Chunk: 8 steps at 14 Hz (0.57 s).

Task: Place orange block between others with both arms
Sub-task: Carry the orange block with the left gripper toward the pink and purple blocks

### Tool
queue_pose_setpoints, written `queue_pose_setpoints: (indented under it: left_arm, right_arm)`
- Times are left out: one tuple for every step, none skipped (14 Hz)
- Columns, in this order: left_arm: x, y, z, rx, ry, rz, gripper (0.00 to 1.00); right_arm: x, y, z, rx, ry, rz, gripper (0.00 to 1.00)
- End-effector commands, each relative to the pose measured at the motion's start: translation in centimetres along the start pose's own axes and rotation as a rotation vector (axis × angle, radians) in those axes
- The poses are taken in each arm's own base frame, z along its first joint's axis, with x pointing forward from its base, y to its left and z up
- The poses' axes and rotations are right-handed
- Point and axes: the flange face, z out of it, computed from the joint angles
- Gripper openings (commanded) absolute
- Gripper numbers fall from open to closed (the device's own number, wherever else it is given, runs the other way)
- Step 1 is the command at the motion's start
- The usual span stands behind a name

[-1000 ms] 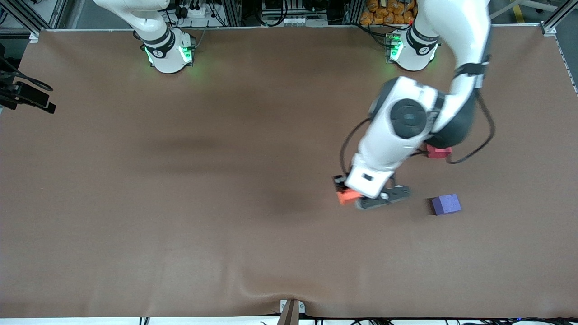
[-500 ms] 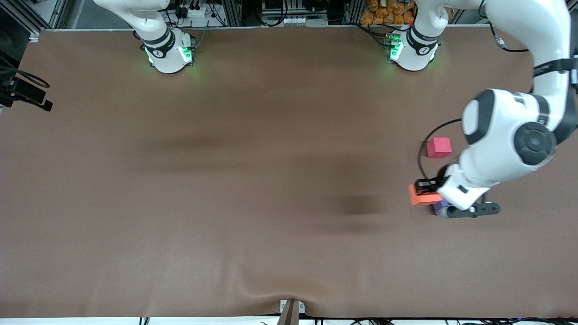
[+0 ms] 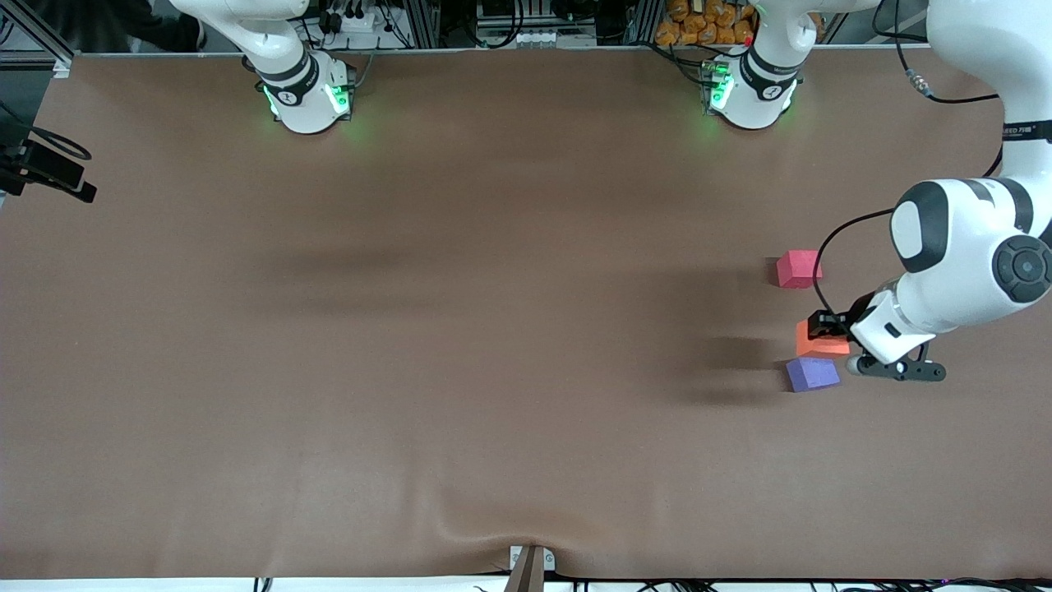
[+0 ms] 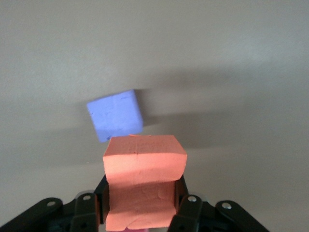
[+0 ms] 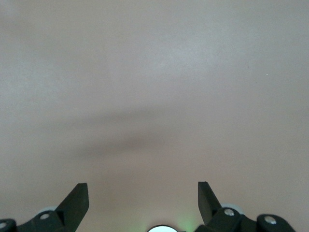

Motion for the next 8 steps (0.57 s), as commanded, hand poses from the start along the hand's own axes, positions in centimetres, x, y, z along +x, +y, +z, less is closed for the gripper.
queue_pose_setpoints:
  left_arm:
    - [-2.9,-0.9,1.8,-0.038,0.029,0.011,0.32]
    - [-3.3,-1.2,2.8,-0.056,0.038,-0.001,0.33]
    - [-3.7,-1.3,3.5,-0.068,0.052,-0.022,0.33]
    - [-4.0,-1.9,4.2,-0.068,0.061,-0.036,0.33]
    - [-4.5,-2.0,4.9,-0.068,0.053,-0.042,0.33]
    - [-4.7,-2.0,5.2,-0.068,0.047,-0.041,0.34]
    - [-4.8,-2.1,5.5,-0.068,0.043,-0.031,0.34]
    - [-5.2,-2.8,6.0,-0.065,0.047,-0.021,0.34]
  right_arm:
    - [-0.4,-1.5,-0.4,0.003,-0.003,-0.013,1.0]
    - [-0.4,-1.8,-0.5,0.003,-0.003,-0.019,1.0]
    - [-0.4,-1.9,-0.4,0.002,-0.004,-0.021,1.0]
    - [-0.4,-1.8,-0.4,0.002,-0.004,-0.019,1.0]
    - [-0.4,-1.6,-0.4,0.003,-0.004,-0.017,1.0]
    - [-0.4,-1.4,-0.4,0.002,-0.004,-0.013,1.0]
    - [-0.4,-1.2,-0.4,0.002,-0.005,-0.01,1.0]
    - [-0.3,-1.1,-0.4,0.002,-0.004,-0.01,1.0]
